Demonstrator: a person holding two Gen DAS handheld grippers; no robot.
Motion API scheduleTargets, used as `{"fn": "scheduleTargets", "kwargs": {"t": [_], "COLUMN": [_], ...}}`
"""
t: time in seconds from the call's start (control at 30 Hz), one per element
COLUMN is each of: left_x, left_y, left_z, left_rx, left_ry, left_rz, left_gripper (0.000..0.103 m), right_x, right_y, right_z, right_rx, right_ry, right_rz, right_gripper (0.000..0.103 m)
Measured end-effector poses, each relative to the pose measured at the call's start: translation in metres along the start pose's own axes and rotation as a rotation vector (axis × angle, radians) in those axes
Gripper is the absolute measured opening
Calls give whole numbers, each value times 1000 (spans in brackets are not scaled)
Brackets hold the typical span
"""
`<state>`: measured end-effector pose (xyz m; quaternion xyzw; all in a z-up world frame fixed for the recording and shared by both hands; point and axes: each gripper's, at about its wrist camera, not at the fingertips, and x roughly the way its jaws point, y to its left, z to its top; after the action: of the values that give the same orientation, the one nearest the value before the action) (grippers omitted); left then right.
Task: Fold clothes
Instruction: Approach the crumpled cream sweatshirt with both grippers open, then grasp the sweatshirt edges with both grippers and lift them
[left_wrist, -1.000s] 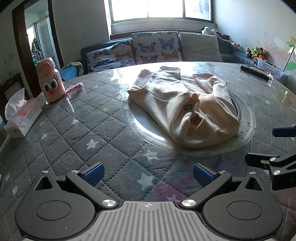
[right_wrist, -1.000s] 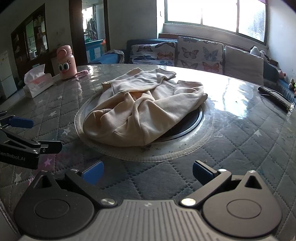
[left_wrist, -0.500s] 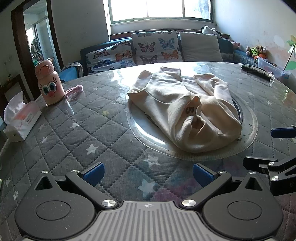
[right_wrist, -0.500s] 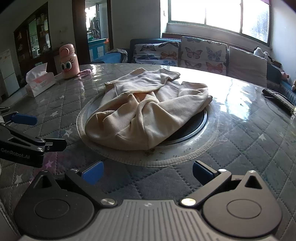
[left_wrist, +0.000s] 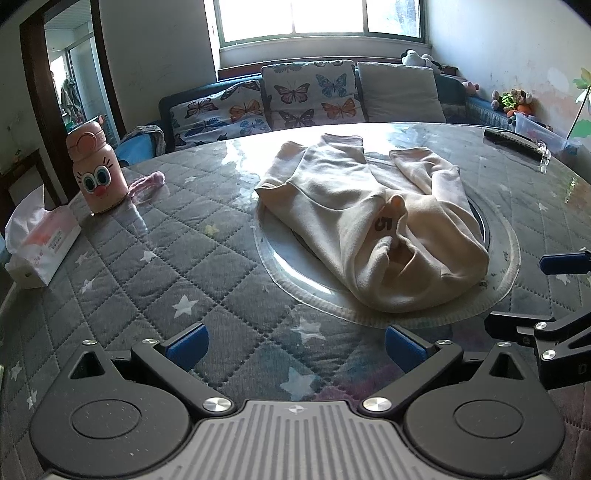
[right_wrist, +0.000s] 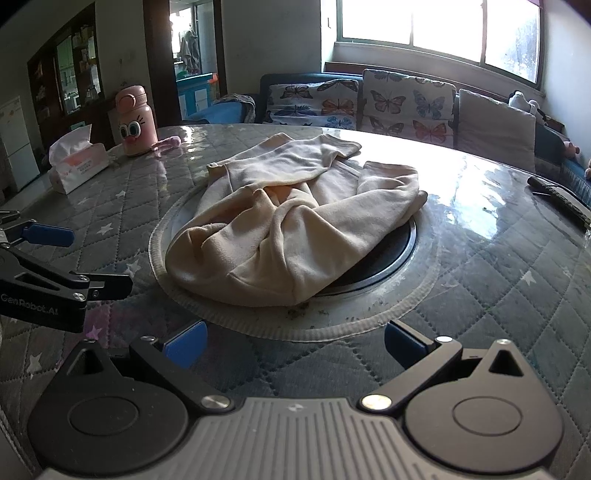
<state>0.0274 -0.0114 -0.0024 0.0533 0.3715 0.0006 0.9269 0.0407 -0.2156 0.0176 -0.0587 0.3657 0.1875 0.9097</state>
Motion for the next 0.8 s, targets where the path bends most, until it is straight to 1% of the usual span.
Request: {"fn": "scheduleTargets", "kwargs": {"t": [0.43, 0.63, 0.8], "left_x": [3, 3, 5], "left_y": [5, 5, -4], "left_z": [16, 35, 59], "left_rx": [7, 1, 21], "left_ry": [-18, -45, -86], "left_rz": [-1, -16, -52], "left_gripper": [103, 103, 103], "right_x": [5, 9, 16], "right_y": [-7, -21, -41], "right_z": [16, 31, 48], "right_rx": [10, 43, 91], "right_ry": [-2, -10, -13], "right_rz": [11, -1, -27], "right_gripper": [103, 103, 103]}}
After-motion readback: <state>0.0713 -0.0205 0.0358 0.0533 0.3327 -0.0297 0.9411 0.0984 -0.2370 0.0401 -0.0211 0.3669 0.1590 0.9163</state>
